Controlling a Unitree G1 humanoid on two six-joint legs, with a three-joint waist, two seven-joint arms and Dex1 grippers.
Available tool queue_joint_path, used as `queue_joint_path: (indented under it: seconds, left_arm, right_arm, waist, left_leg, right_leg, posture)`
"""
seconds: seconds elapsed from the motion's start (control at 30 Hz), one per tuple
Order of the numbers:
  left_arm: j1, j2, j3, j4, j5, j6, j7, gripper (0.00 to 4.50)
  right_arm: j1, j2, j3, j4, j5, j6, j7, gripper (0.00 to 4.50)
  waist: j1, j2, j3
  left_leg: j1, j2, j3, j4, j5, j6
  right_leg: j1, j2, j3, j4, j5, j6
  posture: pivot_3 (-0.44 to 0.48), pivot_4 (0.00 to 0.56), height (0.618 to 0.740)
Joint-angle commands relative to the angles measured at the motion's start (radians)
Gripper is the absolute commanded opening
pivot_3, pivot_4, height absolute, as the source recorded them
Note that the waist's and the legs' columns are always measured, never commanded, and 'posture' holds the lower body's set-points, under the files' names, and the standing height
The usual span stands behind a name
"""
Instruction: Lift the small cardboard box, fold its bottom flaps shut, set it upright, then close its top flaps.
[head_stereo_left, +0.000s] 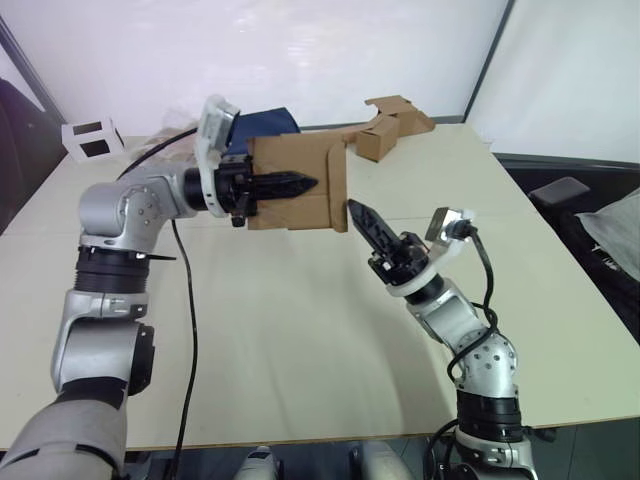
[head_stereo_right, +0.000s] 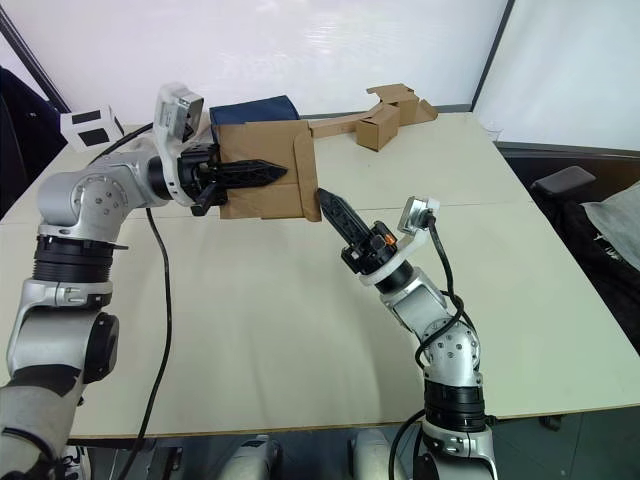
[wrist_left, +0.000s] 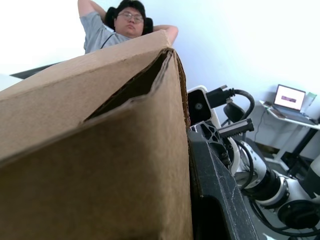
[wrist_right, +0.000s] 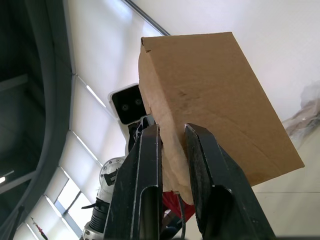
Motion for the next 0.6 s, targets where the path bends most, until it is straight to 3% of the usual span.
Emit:
queue_joint_path:
  seconds: [0.03, 0.2, 0.23, 0.27, 0.37, 0.6]
  left_arm:
    - [-0.023, 0.008, 0.018, -0.012, -0.001, -0.014, -0.008, 0.0]
    - [-0.023, 0.004, 0.018, -0.011, 0.002, -0.014, -0.008, 0.0]
    - [-0.024, 0.004, 0.019, -0.01, 0.003, -0.014, -0.009, 0.0]
    - [-0.024, 0.004, 0.019, -0.01, 0.003, -0.014, -0.009, 0.0]
    - [-0.023, 0.005, 0.021, -0.011, 0.004, -0.014, -0.008, 0.0]
    - [-0.025, 0.006, 0.023, -0.007, 0.004, -0.015, -0.007, 0.0]
  right_arm:
    - [-0.01, -0.021, 0.029, -0.034, -0.061, -0.026, 0.022, 0.76]
    - [-0.021, -0.019, 0.036, -0.016, -0.1, -0.049, 0.026, 0.76]
    - [-0.022, -0.017, 0.035, -0.013, -0.101, -0.051, 0.026, 1.25]
    - [-0.022, -0.015, 0.034, -0.011, -0.101, -0.053, 0.026, 1.37]
    - [-0.022, -0.004, 0.021, -0.005, -0.081, -0.052, 0.024, 2.51]
    - [-0.019, 0.001, 0.013, 0.008, -0.083, -0.054, 0.024, 2.51]
  waist:
    - [0.0, 0.0, 0.0]
    - [0.0, 0.0, 0.0]
    - [0.0, 0.0, 0.0]
    - [0.0, 0.0, 0.0]
    - [0.0, 0.0, 0.0]
    - [0.0, 0.0, 0.0]
  left_leg:
    - [0.0, 0.0, 0.0, 0.0, 0.0, 0.0]
    - [0.0, 0.0, 0.0, 0.0, 0.0, 0.0]
    - [0.0, 0.0, 0.0, 0.0, 0.0, 0.0]
    - [0.0, 0.0, 0.0, 0.0, 0.0, 0.0]
    - [0.0, 0.0, 0.0, 0.0, 0.0, 0.0]
    - [0.0, 0.0, 0.0, 0.0, 0.0, 0.0]
  right_leg:
    - [0.0, 0.0, 0.0, 0.0, 0.0, 0.0]
    - [0.0, 0.0, 0.0, 0.0, 0.0, 0.0]
    - [0.0, 0.0, 0.0, 0.0, 0.0, 0.0]
    - [0.0, 0.0, 0.0, 0.0, 0.0, 0.0]
    - [0.0, 0.0, 0.0, 0.0, 0.0, 0.0]
    - [0.0, 0.0, 0.0, 0.0, 0.0, 0.0]
  posture:
    - [0.0, 0.15, 0.74]
    - [0.0, 0.15, 0.74]
    - [0.0, 0.15, 0.74]
    - [0.0, 0.15, 0.74]
    - [0.0, 0.15, 0.74]
    - [0.0, 0.15, 0.74]
